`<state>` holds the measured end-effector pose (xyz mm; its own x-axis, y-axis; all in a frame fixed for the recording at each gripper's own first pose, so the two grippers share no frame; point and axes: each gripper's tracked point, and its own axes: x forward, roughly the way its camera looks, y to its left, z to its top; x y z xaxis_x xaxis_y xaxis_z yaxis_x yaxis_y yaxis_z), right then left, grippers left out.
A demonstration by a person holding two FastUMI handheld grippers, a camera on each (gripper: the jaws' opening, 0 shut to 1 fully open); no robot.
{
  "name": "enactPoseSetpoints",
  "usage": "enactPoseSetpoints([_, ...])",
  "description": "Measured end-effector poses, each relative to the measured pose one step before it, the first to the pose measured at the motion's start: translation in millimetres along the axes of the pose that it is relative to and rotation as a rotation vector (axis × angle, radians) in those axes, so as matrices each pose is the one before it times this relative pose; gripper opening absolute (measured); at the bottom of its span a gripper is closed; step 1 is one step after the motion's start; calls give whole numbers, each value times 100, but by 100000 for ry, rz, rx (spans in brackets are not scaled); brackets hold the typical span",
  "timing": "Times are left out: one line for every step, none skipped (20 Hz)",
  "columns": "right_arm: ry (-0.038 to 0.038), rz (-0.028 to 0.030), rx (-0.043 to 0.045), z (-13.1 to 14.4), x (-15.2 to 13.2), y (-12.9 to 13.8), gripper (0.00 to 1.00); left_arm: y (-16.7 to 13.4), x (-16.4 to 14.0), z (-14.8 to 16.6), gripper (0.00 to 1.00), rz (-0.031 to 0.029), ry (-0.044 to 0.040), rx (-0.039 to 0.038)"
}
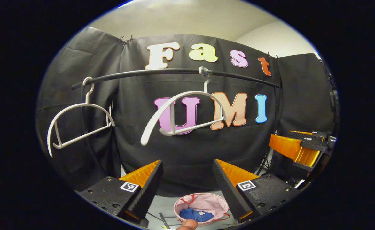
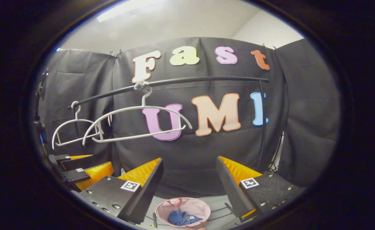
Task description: Grasp the clothes on the hanger with both hands and then place them into the laundry hamper below.
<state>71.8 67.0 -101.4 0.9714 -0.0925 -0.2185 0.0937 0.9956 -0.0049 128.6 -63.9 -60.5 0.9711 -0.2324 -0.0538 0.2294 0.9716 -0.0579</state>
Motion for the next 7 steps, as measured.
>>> enactPoseSetpoints([-168,-1431,-1556,-280,-373,-249,94,-243,29,29,97,-1119,-122,-432])
enactPoseSetpoints([223,-812,-992,-210,-149,-177,95,-228,29,68,96,-801,-510,-384])
enactPoseSetpoints([-7,388,-6,-17,-217,141,97,29,-46,-57,96,-756,-464,-113])
enactPoseSetpoints([-453,955,693,111,-214,158,99,65,-60,-25,96,205,646,1140])
enactPoseSetpoints([-1364,1685,586,399,-318,164,99,364,-96,-348,95,1616,1431,1424])
enactPoseSetpoints([-1336,1685,149,366,-73,57,93,191,22,-146,98,1649,655,840])
enactPoseSetpoints([-225,1331,-103,297,-72,-170,93,66,91,-79,95,1799,694,-9])
